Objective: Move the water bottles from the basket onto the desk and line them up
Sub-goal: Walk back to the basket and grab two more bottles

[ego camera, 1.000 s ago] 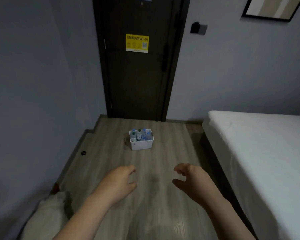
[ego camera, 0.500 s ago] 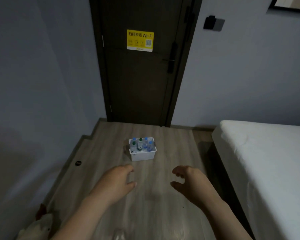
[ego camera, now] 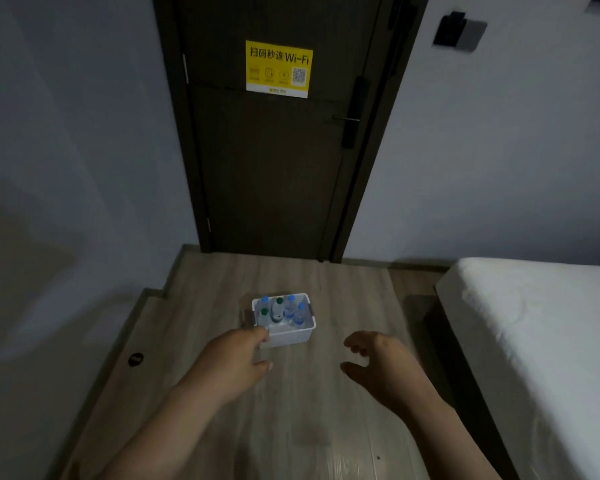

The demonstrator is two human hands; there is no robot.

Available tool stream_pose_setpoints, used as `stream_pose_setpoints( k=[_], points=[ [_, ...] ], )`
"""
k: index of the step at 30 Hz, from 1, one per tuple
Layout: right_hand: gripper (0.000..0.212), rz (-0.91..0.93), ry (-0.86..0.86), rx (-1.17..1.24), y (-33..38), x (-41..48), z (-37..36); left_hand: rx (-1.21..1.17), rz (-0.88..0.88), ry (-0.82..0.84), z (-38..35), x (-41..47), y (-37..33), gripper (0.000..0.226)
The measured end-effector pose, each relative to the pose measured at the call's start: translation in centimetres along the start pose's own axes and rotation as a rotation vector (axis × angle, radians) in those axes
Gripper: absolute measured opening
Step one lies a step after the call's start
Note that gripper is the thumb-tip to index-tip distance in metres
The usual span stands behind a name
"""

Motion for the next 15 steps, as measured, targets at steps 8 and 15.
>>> stream_pose_setpoints(
  k=[8, 15],
  points=[
    [0.041, -0.009, 0.05, 0.024, -1.5, 9.6, 0.0, -0.021, 0.035, 0.042, 1.8, 8.8, 1.3, 0.035],
    [0.039, 0.063, 0.071, 0.024, -5.0, 20.5, 0.8, -0.059, 0.106, 0.029, 2.8, 18.2, 1.0, 0.028]
  ],
)
Point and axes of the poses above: each hand's wrist, its own x-axis towards the middle knuckle, its own z-axis out of the back of the hand, y = z × x, the point moved 4 cm from there along x, towards the middle knuckle, and after that the axes turned 6 degrees about z, right-handed, at the moved point
